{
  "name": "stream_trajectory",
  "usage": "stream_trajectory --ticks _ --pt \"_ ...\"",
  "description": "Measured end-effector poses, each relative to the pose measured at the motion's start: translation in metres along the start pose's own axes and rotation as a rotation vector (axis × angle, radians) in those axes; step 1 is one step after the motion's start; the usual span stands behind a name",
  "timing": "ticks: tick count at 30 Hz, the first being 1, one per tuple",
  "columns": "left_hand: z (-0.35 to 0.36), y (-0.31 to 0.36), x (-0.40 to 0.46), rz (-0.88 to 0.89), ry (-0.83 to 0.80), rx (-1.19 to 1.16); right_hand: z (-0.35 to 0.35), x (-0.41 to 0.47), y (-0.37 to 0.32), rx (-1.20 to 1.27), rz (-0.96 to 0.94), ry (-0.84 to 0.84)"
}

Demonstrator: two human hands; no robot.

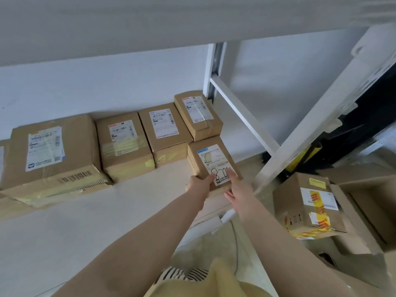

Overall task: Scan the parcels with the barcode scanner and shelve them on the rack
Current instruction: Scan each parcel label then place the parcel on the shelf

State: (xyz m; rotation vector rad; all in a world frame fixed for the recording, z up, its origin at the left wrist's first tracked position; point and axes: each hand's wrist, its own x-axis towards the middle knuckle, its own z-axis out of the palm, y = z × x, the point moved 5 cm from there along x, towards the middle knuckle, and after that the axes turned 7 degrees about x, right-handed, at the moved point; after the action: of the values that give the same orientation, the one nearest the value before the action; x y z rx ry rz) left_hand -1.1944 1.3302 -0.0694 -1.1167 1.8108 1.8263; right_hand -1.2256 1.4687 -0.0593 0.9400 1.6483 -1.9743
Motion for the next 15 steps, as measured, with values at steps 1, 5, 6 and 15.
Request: stream_trajectory --ticks 1,5,6,15 --pt "0.0004 -0.0016 -0.0004 -0.003 0.014 -0.003 -0.0001 0.0008 -0.0008 -0.008 -0.004 -0.002" --pt "0.0003 -0.0019 -0.0043 0.004 0.044 0.006 0.0000 0.0024 -0.0004 0.004 0.015 -0.008" --pt "-0.0001 -0.0013 -0.0039 0.008 0.046 -0.002 0.0005 0.0023 -0.0001 0.008 0.023 -0.015" --pt "-0.0040 0.0008 -0.0060 -0.016 0.034 -0.150 -0.0005 0.0071 -0.0026 -0.004 0.064 -0.013"
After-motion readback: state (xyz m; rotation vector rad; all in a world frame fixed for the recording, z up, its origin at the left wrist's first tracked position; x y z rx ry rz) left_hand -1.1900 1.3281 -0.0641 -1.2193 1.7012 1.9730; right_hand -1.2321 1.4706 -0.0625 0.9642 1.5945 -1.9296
